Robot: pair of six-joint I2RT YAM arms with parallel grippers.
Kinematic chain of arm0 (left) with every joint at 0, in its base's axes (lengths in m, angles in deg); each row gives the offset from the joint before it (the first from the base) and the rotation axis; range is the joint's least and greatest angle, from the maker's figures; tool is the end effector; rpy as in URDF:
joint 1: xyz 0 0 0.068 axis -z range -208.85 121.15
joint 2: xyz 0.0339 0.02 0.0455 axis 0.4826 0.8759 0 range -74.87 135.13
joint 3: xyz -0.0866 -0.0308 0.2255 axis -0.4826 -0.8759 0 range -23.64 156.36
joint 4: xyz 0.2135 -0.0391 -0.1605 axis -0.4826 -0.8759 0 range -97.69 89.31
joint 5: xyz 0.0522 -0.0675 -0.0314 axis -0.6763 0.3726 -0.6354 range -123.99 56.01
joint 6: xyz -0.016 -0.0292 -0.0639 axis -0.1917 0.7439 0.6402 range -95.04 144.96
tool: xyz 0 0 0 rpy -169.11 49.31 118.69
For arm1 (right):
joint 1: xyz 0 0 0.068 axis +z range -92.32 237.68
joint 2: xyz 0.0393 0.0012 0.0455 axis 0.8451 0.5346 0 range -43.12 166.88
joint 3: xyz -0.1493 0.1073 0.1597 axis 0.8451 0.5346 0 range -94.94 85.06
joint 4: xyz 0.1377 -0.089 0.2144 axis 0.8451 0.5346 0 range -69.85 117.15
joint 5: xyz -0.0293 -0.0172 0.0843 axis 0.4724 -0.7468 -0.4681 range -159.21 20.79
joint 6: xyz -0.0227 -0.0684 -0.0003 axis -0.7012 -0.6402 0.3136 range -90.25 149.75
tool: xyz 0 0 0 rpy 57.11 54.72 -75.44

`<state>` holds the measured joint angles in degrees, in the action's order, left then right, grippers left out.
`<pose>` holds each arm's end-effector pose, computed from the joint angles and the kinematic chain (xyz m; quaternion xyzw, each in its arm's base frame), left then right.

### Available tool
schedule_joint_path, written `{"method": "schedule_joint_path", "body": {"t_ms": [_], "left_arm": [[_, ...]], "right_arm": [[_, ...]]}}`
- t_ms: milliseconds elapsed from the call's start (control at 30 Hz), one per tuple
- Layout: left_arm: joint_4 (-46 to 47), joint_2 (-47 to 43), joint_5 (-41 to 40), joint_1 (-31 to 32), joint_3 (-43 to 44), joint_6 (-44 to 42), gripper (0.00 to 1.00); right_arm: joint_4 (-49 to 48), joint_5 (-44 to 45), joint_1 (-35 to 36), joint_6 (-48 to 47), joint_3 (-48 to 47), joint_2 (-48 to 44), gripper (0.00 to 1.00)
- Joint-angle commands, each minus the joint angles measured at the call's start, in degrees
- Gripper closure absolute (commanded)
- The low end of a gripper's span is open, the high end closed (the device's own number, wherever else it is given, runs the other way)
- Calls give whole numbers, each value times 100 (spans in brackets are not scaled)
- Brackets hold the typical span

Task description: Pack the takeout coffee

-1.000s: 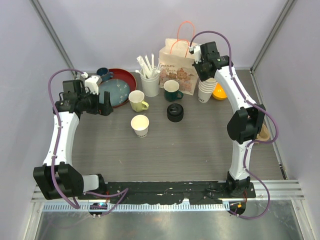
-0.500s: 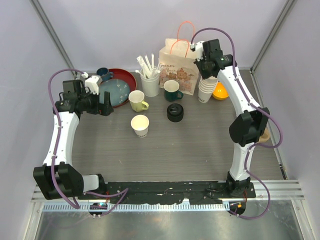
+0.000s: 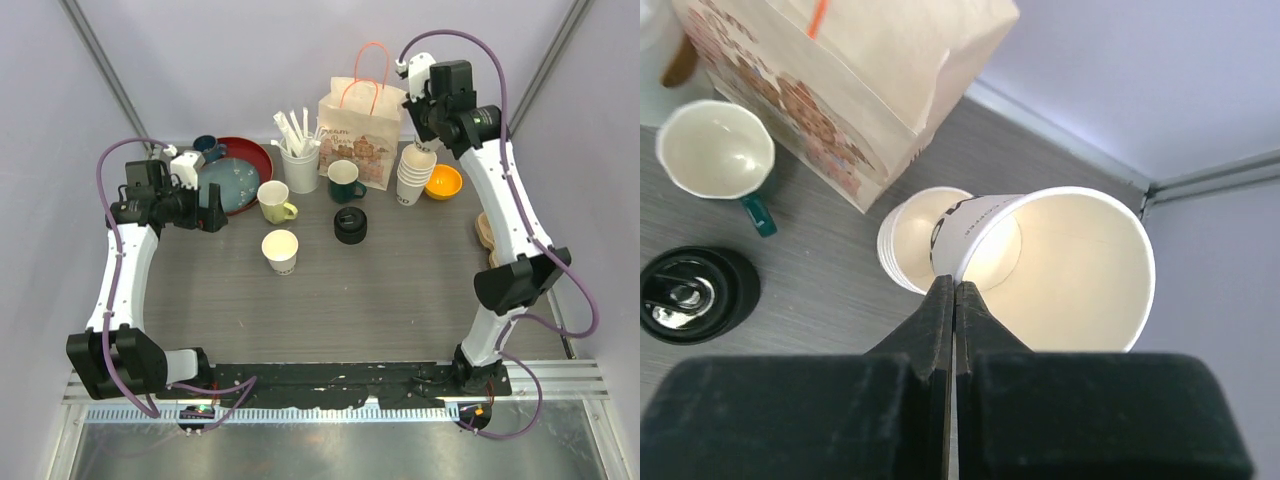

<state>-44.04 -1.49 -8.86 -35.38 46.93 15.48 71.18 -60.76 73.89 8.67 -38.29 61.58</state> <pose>0.2994 0.0088 0.2925 0.1045 0.9031 -0.1491 0.3889 0.3991 0.1067 0.4063 -0.2457 0.8393 -0.0850 0.4774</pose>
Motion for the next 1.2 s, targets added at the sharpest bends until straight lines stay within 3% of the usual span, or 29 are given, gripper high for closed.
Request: {"method": "schedule_joint_path", "body": {"t_ms": [0, 67, 200, 267, 433, 767, 1167], "left_arm": [[-50, -210, 142, -33, 98, -72, 0], [-77, -237, 124, -42, 89, -81, 0], [-77, -342, 46, -42, -8, -142, 0], [-68, -413, 2, -42, -78, -204, 0], [-68, -527, -122, -42, -148, -257, 0], [-59, -509, -95, -42, -183, -274, 0], [-59, -448, -87, -42, -192, -292, 0]], "right_arm": [[-172, 69, 635, -238, -181, -863, 99], [-102, 244, 1075, -519, -23, -1118, 99], [-136, 17, 2374, -827, 1153, -1680, 99], [-364, -1, 2780, -933, 1976, -1987, 99], [-541, 183, 3599, -775, 2947, -2007, 99], [-2095, -273, 3820, -678, 4599, -1910, 99], [-2510, -748, 3820, -608, 4943, -1383, 99]]}}
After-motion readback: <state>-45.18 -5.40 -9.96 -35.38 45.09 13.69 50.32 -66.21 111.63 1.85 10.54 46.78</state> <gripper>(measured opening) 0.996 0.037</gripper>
